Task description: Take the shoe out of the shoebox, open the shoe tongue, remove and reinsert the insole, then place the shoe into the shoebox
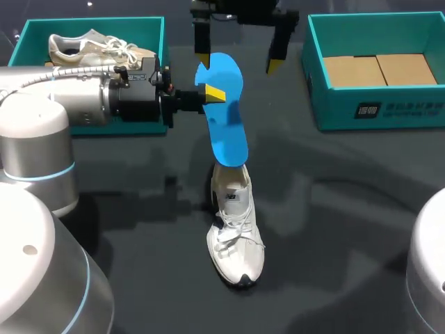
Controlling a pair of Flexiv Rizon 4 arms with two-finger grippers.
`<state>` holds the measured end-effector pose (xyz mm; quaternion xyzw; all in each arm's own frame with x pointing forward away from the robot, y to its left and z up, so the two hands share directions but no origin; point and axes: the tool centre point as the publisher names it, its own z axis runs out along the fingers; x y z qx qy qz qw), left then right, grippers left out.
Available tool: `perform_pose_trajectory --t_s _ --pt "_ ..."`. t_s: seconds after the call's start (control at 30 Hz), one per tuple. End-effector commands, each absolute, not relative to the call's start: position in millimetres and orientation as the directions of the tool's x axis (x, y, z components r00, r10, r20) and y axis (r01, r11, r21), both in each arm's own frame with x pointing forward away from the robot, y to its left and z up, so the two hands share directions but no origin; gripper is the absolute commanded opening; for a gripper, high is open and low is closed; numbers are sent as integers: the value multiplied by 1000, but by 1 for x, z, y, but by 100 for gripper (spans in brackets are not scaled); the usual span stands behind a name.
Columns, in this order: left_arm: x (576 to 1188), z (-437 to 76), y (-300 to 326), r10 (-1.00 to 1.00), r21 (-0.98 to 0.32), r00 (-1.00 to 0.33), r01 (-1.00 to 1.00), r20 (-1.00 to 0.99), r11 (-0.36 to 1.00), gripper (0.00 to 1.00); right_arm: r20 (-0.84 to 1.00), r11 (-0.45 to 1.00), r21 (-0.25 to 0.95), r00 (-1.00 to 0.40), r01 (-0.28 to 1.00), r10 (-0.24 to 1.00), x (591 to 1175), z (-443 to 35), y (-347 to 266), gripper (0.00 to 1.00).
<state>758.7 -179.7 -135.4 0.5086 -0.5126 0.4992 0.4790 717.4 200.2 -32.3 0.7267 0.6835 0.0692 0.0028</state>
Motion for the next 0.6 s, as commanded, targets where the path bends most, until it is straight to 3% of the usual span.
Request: perform_pose_trajectory --t_s 0.03,0.6 --pt "758 -136 -180 -43 -25 -24 -1000 999 -17 0 477 -75 79 29 994 878 719 -40 180 100" --pt "758 -136 -180 -43 -25 -24 -1000 999 -17 0 755 -105 43 37 993 655 714 -58 152 100"
